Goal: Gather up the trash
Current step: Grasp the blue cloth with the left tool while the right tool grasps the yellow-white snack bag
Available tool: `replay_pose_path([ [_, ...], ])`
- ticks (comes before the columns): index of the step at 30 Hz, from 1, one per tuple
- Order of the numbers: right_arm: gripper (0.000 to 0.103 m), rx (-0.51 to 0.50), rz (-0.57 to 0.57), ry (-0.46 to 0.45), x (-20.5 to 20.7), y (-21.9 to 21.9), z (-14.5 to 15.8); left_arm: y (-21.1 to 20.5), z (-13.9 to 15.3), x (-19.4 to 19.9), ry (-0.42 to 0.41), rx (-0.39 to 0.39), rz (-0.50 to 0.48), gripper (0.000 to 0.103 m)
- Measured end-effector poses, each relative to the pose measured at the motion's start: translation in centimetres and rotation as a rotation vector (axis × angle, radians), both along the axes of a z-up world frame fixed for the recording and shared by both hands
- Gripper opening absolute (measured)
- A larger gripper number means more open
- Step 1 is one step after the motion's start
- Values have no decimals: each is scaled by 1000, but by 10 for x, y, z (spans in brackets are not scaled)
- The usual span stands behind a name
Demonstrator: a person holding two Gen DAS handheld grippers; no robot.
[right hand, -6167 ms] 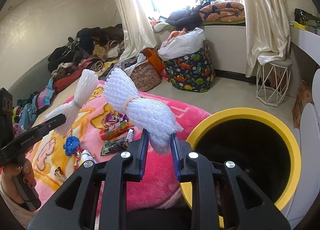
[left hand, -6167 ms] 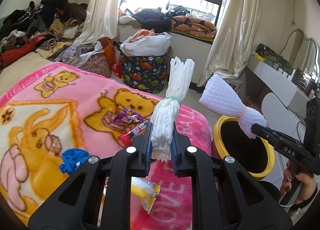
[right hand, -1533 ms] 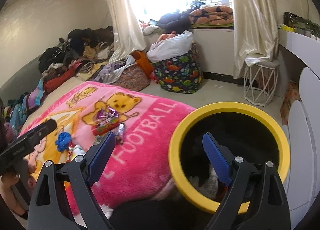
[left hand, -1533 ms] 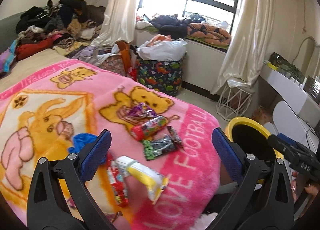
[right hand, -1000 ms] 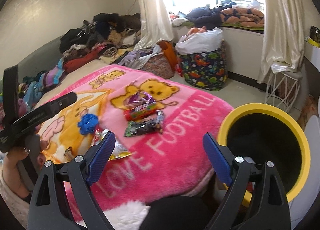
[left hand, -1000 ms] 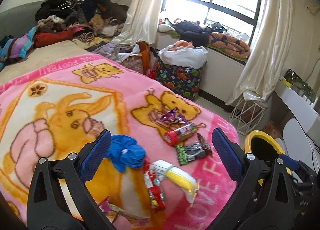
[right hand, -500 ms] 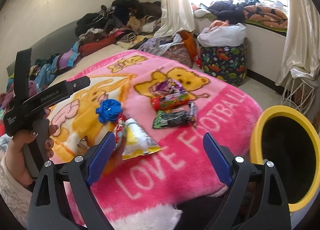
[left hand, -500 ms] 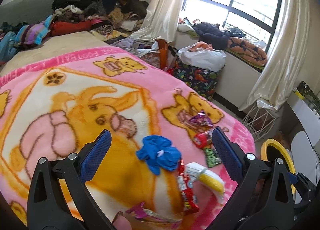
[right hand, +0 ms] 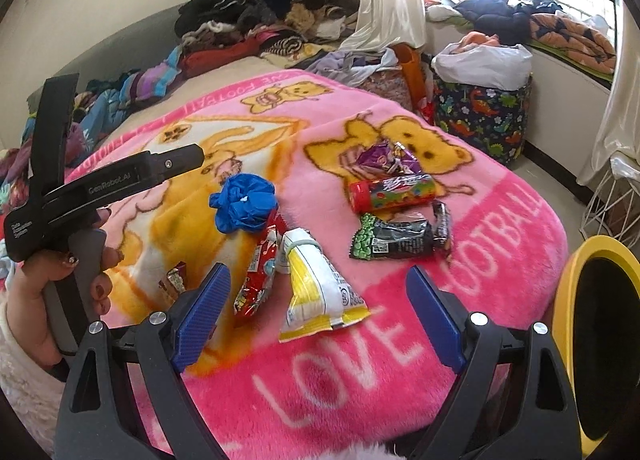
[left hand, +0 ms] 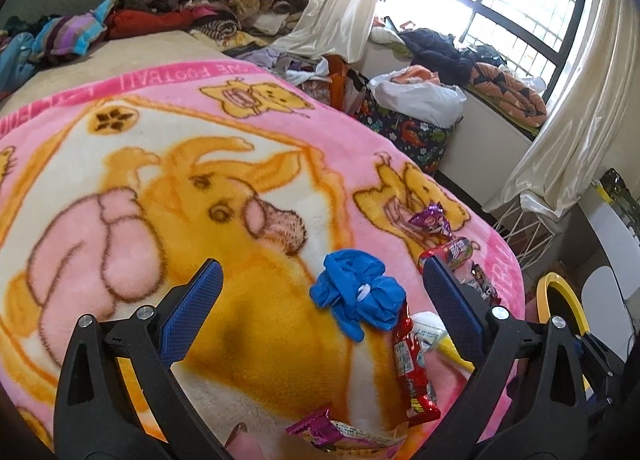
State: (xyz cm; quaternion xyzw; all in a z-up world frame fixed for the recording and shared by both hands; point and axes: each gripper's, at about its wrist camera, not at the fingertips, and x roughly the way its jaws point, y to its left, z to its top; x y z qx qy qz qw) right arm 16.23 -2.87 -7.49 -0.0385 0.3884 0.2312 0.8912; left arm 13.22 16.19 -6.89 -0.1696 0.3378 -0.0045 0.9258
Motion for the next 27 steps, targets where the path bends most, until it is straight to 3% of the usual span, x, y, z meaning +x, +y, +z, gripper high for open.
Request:
replay_pose_path([
  [7, 76, -62, 7, 124, 32, 10, -30, -5, -25, 19, 95, -72, -65, 71],
  [10, 66, -90, 21, 173, 40, 15, -44, -9, -38, 28, 141, -80, -88, 65],
  [12, 49, -93, 24, 228, 45, 16, -54, -13, -43, 31, 159, -75, -98, 61],
  [13, 48, -96, 19, 236, 45, 16, -57, -13, -45, 32, 163, -74, -101, 60],
  [16, 44, -79, 14, 229, 41, 13, -56, -18, -48, 34, 170, -67, -115, 45],
  [20, 38, -59, 4, 211, 36, 7, -52, -24, -48, 33, 167, -54, -132, 15],
  [27, 33, -13, -20, 163, 30, -4, -40, -30, -30, 20, 103, -36, -142, 8],
])
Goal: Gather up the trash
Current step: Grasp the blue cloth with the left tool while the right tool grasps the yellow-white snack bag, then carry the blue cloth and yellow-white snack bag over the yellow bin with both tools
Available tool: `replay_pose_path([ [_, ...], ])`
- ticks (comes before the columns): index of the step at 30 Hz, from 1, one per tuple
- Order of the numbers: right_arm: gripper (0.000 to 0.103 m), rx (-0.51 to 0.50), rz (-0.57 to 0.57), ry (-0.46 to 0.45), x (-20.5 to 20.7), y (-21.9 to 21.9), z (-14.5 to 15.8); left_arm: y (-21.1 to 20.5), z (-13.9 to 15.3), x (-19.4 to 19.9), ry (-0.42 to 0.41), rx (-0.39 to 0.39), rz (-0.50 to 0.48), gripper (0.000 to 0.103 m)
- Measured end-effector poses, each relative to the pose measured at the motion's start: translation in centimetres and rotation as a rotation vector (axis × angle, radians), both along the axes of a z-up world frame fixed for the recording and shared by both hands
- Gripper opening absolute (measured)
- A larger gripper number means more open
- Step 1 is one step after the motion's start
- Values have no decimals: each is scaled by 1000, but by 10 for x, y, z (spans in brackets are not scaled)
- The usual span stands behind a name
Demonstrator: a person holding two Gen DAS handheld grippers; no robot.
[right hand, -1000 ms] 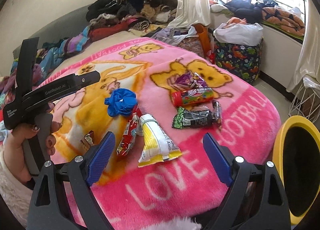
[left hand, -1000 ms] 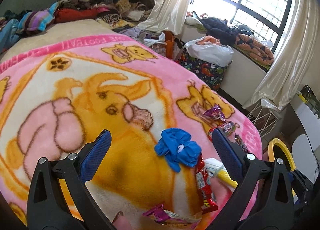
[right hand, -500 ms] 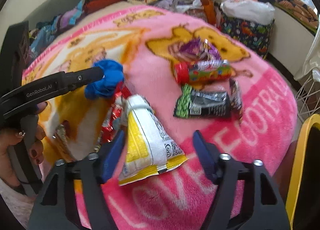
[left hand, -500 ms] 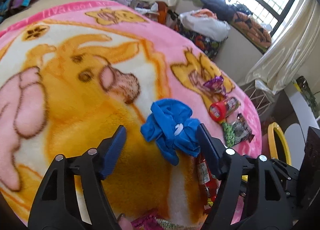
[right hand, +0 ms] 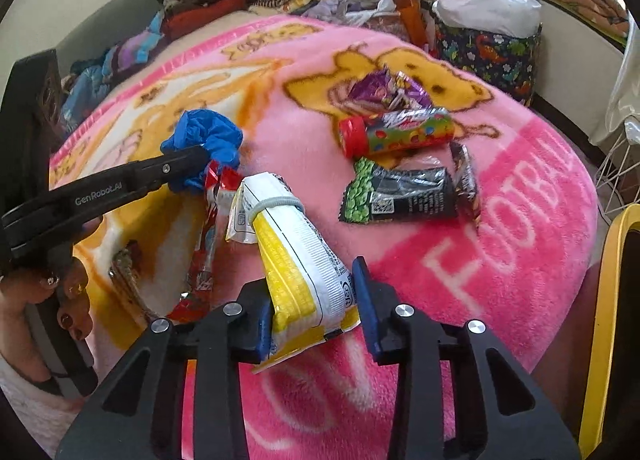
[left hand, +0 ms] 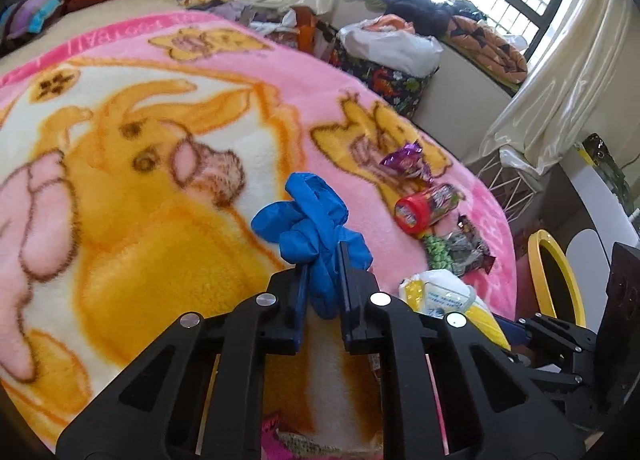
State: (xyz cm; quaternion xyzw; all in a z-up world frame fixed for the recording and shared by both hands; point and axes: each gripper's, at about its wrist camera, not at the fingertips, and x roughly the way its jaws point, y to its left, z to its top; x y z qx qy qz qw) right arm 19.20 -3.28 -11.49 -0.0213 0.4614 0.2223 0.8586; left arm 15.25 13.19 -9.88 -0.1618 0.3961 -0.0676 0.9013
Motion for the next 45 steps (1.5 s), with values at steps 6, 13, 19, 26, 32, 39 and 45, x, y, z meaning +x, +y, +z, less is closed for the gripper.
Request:
replay_pose_path([
  [6, 33, 46, -30, -13, -7, -16, 9, 0, 18, -7, -42, 9, 0, 8],
  [13, 32, 65, -37, -35, -21, -26, 20, -10, 34, -11, -79, 14, -19, 8],
  [19, 32, 81, -44, -53, -31, -33, 29, -20, 45, -17, -103, 22, -35, 8],
  [26, 32, 98, -61, -79, -39, -43, 42, -32, 55, -23, -132, 32, -58, 8],
  [32, 32, 117, -88, -101, -44, -56, 54, -43, 63, -26, -151, 42, -77, 8],
  [39, 32, 135, -125, -123, -47, -73, 63, -53, 70, -30, -169, 53, -96, 8],
  [45, 32, 150, -161, -140, -50, -89, 71, -66, 74, -33, -178, 59, -122, 8],
])
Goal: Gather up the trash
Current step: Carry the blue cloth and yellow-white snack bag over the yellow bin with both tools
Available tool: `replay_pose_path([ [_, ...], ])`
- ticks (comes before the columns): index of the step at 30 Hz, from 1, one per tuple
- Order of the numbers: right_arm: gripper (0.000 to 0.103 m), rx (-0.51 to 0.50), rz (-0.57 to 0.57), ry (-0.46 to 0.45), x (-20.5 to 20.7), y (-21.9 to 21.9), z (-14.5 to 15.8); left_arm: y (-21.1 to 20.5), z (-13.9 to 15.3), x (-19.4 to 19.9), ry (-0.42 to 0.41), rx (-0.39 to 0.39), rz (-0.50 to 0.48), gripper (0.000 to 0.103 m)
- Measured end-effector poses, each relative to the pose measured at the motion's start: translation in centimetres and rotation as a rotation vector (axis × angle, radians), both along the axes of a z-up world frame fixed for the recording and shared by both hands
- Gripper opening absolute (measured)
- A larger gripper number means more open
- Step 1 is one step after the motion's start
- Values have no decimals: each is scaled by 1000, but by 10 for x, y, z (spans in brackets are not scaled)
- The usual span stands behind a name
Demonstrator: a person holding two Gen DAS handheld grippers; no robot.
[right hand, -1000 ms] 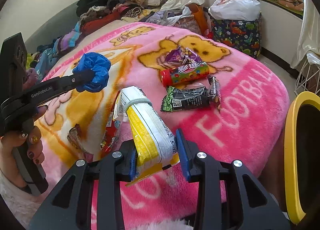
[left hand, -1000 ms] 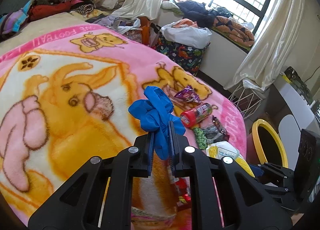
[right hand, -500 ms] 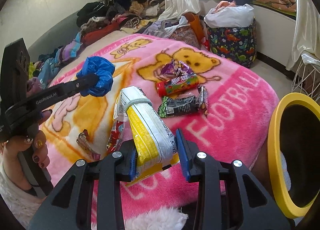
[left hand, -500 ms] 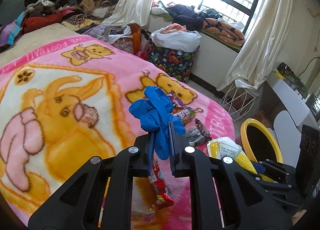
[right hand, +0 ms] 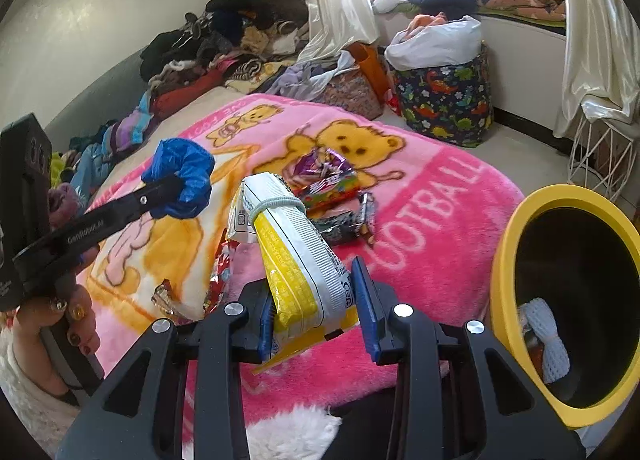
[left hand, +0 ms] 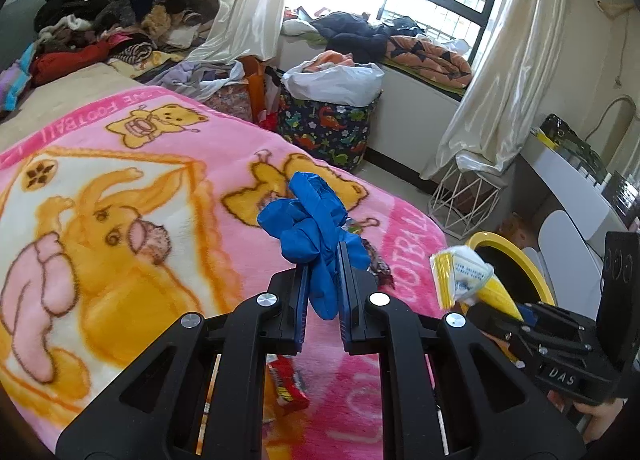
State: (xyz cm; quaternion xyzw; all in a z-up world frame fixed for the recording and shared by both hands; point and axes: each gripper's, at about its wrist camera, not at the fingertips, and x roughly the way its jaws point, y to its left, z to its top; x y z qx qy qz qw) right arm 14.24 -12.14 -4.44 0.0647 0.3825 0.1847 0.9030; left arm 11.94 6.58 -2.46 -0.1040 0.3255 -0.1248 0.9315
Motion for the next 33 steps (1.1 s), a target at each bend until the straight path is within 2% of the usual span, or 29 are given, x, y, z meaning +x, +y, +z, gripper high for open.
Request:
replay_pose_path([
  [33, 32, 103, -248, -23, -5, -103, 9, -89, 6, -3, -14, 48, -201, 8],
])
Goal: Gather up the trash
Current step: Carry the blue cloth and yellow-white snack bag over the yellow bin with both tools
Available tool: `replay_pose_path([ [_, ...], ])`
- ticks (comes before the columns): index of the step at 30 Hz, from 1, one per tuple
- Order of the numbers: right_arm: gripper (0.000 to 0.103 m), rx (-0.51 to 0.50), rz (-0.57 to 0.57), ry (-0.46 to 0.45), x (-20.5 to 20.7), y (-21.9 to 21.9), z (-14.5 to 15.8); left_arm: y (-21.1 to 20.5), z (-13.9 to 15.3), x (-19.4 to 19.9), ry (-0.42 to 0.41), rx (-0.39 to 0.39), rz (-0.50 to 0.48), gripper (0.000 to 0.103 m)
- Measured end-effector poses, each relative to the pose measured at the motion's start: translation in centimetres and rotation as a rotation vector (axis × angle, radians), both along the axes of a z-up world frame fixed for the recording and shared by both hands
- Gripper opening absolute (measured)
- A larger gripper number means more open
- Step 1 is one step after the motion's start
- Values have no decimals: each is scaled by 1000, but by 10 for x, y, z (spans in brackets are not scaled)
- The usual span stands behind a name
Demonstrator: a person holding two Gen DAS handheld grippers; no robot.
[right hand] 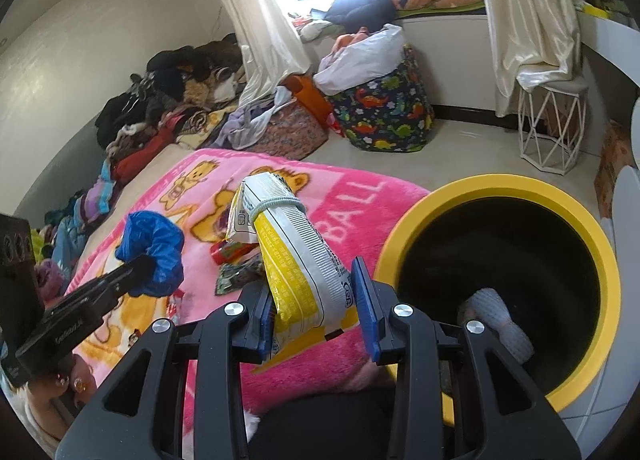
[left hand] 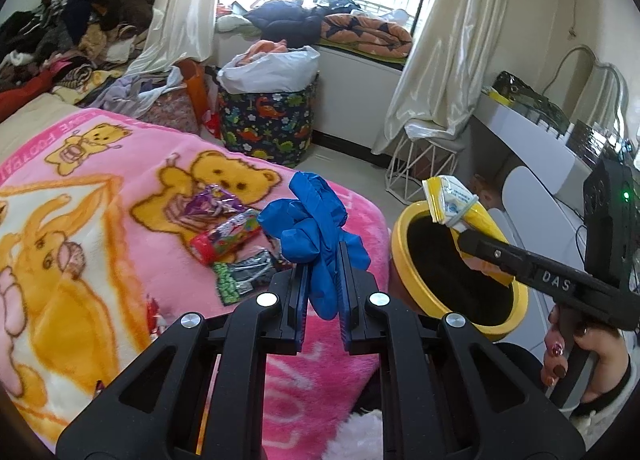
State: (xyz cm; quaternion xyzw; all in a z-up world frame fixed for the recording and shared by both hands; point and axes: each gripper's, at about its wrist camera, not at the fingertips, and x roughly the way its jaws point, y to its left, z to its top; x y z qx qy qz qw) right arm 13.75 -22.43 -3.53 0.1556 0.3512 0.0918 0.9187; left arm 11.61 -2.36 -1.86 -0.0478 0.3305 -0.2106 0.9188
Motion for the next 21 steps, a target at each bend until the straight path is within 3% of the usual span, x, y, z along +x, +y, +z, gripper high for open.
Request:
replay_pose_path([
  [21, 32, 6, -178, -9, -11, -66, -7, -66, -3, -3, -14, 42, -128, 8],
])
